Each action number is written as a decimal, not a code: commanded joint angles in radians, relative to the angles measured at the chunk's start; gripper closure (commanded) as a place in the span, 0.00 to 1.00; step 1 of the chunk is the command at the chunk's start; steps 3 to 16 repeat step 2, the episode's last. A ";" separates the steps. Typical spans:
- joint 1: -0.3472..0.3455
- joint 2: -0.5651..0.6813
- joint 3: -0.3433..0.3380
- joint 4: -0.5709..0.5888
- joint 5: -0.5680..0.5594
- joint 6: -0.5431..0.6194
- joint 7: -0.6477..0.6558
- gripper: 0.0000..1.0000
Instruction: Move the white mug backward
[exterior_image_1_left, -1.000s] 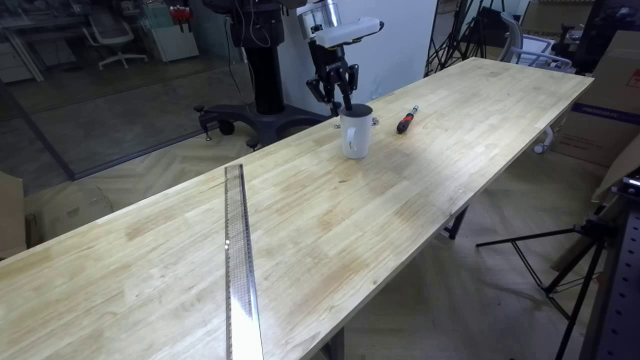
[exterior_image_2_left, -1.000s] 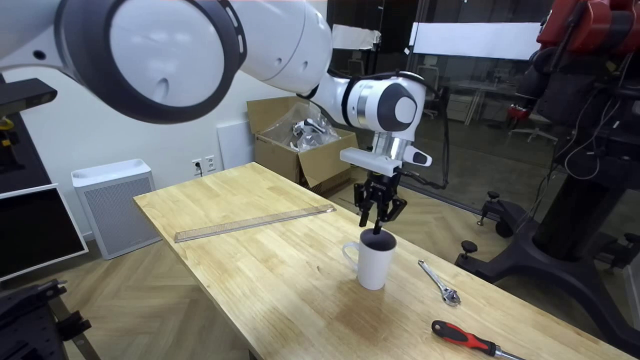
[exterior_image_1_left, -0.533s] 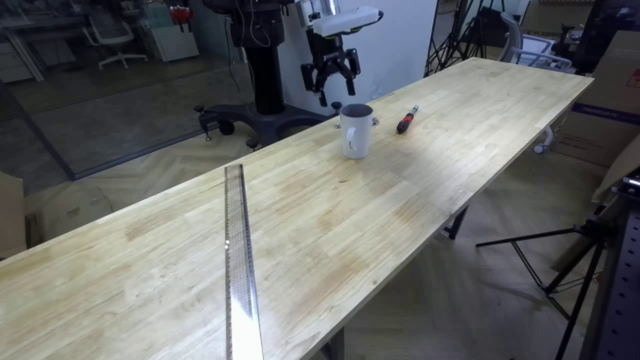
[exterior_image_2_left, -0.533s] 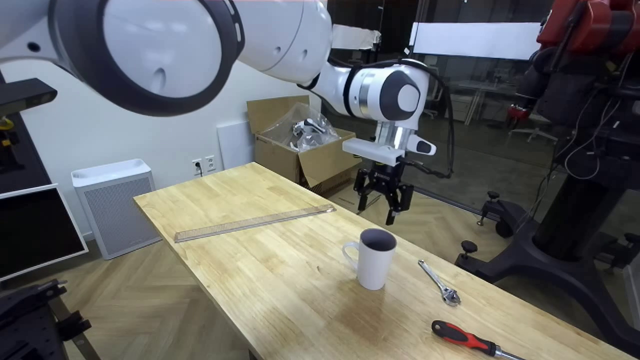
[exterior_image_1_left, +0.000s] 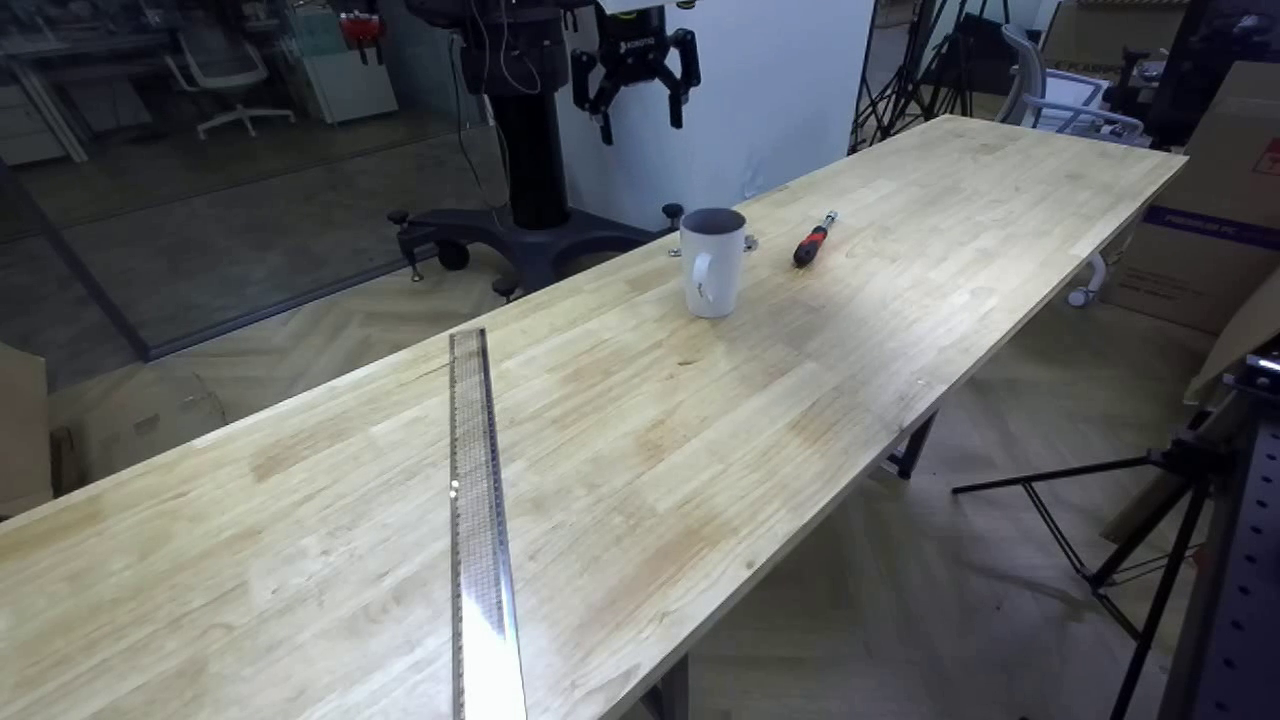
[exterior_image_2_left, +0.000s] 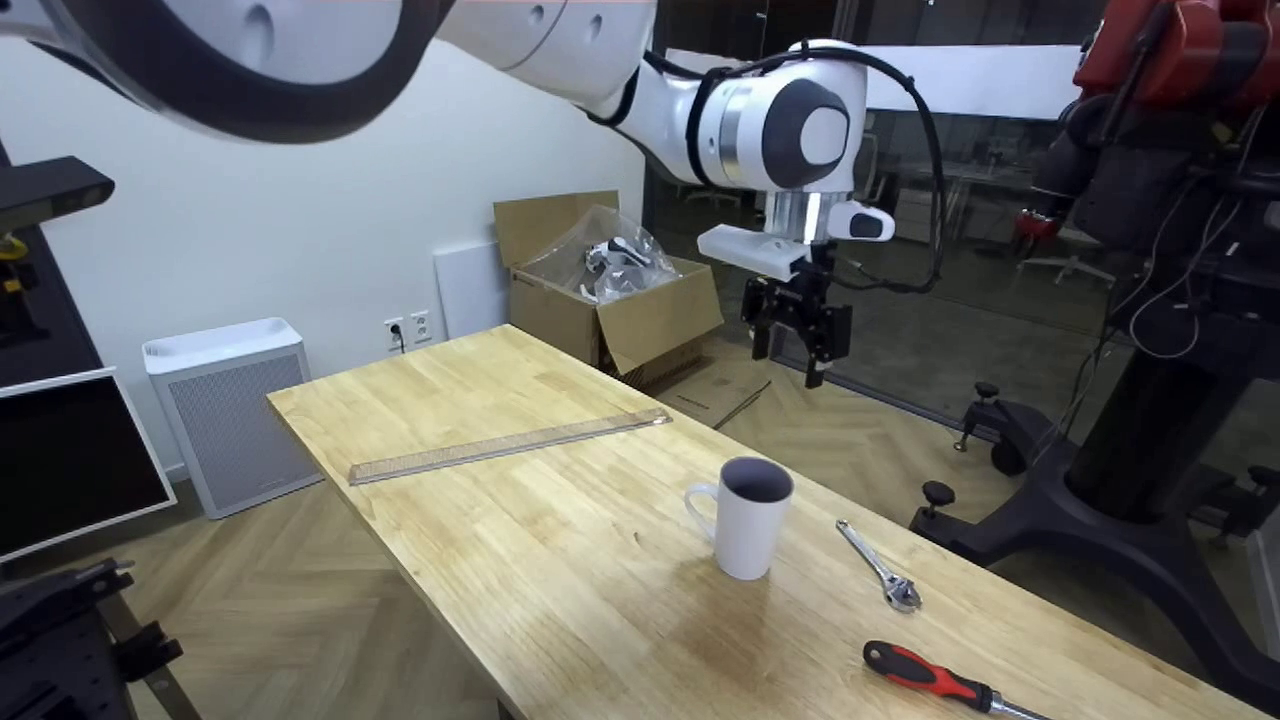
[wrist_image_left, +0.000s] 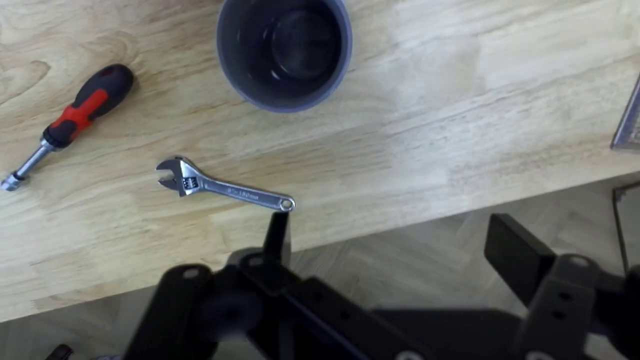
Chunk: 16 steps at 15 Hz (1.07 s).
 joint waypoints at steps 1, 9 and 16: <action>0.000 -0.014 0.000 -0.021 0.002 0.024 0.013 0.00; 0.002 -0.023 -0.007 -0.032 0.008 0.030 0.018 0.00; 0.002 -0.023 -0.007 -0.032 0.008 0.030 0.018 0.00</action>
